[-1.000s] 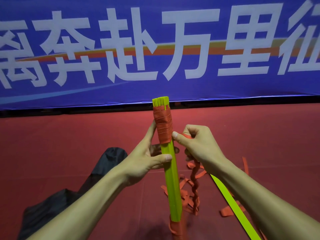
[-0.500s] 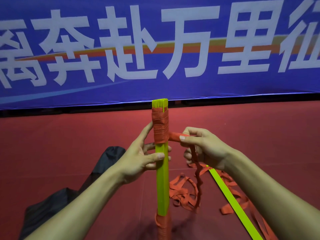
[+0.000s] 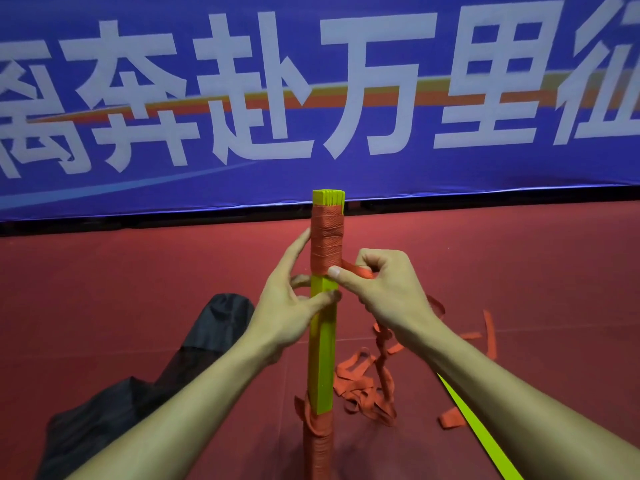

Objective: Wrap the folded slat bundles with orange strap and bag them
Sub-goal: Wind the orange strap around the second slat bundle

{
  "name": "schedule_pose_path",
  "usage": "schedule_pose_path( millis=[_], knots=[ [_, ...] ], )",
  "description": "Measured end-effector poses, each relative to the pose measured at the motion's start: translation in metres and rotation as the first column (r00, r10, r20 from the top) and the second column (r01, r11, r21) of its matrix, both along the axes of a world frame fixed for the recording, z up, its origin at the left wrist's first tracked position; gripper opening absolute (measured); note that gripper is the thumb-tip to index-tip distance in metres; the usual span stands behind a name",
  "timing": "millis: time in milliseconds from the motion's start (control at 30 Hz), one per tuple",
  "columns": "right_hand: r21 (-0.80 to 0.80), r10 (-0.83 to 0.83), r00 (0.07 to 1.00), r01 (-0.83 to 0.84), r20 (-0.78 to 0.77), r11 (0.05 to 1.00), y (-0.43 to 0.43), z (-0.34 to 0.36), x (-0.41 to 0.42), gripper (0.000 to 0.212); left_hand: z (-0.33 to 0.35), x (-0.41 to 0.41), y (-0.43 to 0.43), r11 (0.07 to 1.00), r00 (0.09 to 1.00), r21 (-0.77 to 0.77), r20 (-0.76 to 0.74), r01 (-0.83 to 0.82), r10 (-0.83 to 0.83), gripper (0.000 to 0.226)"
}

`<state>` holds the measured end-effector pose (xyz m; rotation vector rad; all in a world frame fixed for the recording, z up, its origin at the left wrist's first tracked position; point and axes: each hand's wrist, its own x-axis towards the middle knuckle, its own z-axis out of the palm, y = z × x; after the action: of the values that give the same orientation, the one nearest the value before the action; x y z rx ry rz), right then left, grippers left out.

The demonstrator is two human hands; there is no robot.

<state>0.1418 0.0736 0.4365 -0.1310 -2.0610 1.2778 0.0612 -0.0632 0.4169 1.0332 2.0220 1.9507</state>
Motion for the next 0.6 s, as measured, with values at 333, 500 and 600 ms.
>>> schedule_pose_path(
  millis=[333, 500, 600],
  knots=[
    [0.059, -0.160, 0.987, 0.161, -0.021, 0.985, -0.005, 0.004, 0.004, 0.062, 0.007, 0.009, 0.001, 0.989, 0.979, -0.078, -0.173, -0.124, 0.109, 0.077],
    [0.107, -0.184, 0.982, 0.188, -0.040, 0.976, -0.008, 0.007, 0.005, 0.057, 0.009, 0.011, 0.000, 0.990, 0.976, -0.060, -0.188, -0.125, 0.112, 0.087],
    [0.111, -0.181, 0.982, 0.186, -0.058, 0.976, -0.007, 0.008, 0.005, 0.055, 0.011, 0.011, -0.002, 0.998, 0.989, -0.036, -0.141, -0.046, 0.041, 0.083]
  ],
)
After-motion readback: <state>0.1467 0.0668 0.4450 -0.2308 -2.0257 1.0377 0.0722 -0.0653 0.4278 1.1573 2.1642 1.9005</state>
